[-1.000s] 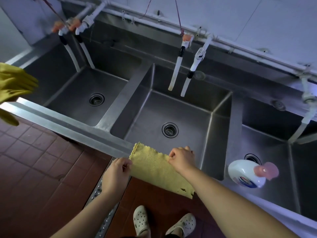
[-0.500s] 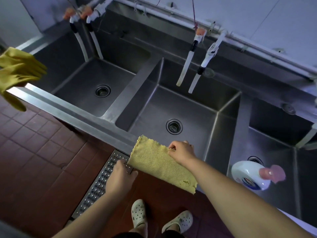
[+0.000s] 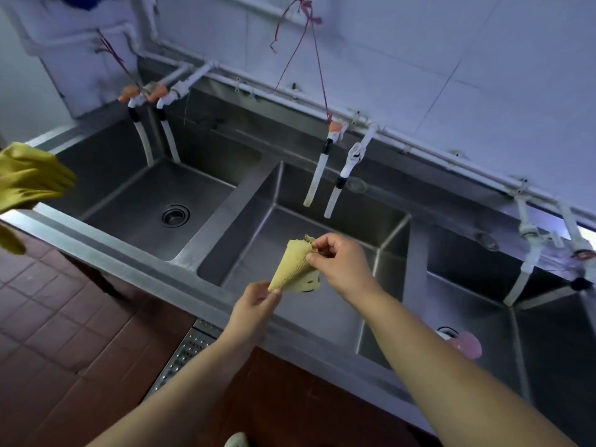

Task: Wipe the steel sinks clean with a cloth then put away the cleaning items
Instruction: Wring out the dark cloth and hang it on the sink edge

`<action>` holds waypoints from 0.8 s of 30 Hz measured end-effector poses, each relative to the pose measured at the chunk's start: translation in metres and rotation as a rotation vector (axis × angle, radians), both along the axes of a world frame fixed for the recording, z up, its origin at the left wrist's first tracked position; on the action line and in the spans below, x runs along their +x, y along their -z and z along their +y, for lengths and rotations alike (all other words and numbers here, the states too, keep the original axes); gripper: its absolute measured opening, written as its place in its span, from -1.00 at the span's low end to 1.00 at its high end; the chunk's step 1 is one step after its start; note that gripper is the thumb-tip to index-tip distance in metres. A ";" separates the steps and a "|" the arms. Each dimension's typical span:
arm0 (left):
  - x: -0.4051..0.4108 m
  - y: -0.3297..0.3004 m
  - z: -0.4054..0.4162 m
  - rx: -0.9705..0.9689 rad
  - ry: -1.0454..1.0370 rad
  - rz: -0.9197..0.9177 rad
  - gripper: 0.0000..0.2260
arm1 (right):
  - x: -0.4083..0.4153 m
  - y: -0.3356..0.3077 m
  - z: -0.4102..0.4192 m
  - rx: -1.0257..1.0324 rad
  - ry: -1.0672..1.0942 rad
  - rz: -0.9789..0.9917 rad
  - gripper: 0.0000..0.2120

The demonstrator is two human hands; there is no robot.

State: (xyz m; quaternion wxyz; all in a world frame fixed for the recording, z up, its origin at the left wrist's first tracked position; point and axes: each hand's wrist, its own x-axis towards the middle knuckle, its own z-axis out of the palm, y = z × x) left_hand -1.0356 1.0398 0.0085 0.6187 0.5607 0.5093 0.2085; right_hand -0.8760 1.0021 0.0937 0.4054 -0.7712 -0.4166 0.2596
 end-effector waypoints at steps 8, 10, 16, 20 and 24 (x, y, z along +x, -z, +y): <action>0.021 -0.053 0.023 -0.276 -0.130 -0.353 -0.93 | 0.013 -0.038 -0.019 0.157 0.197 0.001 -0.88; 0.022 -0.062 0.022 -0.231 -0.090 -0.380 -0.94 | 0.016 -0.037 -0.026 0.184 0.268 -0.009 -0.79; 0.021 -0.082 0.020 0.175 -0.013 -0.233 -0.63 | 0.021 -0.035 -0.042 0.168 0.252 -0.071 -0.76; 0.025 -0.091 0.023 0.435 0.086 -0.082 -0.69 | 0.022 -0.033 -0.048 0.091 0.200 -0.151 -0.72; 0.028 -0.101 0.025 0.636 0.108 0.075 -0.75 | 0.020 -0.037 -0.051 0.053 0.218 -0.379 -0.69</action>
